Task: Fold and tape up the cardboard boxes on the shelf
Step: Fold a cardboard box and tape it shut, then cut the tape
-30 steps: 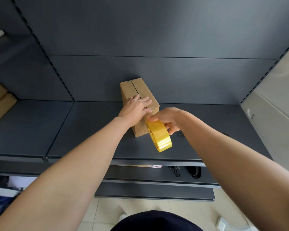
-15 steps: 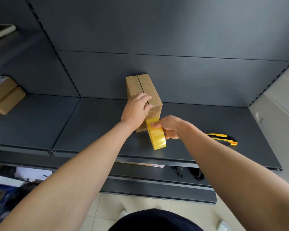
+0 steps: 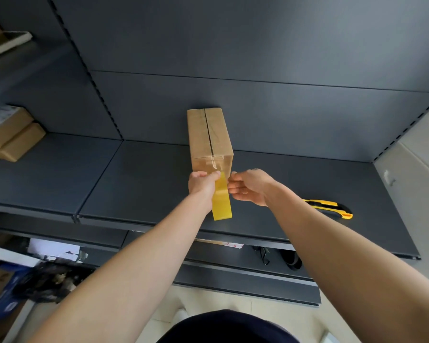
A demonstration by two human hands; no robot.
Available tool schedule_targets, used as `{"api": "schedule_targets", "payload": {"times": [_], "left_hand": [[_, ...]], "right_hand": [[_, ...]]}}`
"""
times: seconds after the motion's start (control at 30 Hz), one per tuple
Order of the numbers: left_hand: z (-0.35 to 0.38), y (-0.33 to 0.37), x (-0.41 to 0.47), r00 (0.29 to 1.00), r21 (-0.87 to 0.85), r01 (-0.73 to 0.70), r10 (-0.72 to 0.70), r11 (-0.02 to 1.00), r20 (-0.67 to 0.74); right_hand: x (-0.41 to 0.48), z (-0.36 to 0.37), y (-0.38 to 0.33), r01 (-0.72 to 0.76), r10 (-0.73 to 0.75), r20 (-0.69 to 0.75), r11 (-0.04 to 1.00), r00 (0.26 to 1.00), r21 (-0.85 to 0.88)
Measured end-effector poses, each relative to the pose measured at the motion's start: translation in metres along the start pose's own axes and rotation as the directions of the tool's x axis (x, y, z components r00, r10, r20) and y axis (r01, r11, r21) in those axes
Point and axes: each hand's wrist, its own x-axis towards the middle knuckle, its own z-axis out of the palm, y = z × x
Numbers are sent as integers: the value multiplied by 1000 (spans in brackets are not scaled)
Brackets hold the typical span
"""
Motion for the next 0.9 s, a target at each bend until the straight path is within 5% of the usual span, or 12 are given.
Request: {"api": "schedule_targets", "payload": {"times": [0.1, 0.2, 0.3, 0.47, 0.63, 0.8, 0.9], "left_hand": [[4, -1, 2, 1000, -48, 6, -8, 999, -30], [8, -1, 4, 996, -69, -5, -1, 998, -85], [13, -1, 4, 992, -80, -28, 18, 996, -128], [15, -2, 6, 984, -41, -58, 50, 997, -172], [14, -2, 10, 983, -28, -51, 45, 998, -178], [12, -1, 10, 987, -53, -39, 31, 998, -155], [11, 0, 9, 989, -63, -35, 26, 997, -143]], "right_hand": [[9, -40, 18, 7, -134, -293, 918, 947, -397], [8, -85, 45, -222, -232, -428, 592, 873, -775], [5, -114, 65, -374, -251, -473, 356, 845, -856], [10, -143, 76, -422, -208, -454, 180, 867, -889], [15, -154, 84, -371, -232, -389, 119, 892, -921], [12, -152, 90, -292, -261, -339, 202, 904, -935], [4, -146, 83, -110, -365, -225, 310, 903, -944]]}}
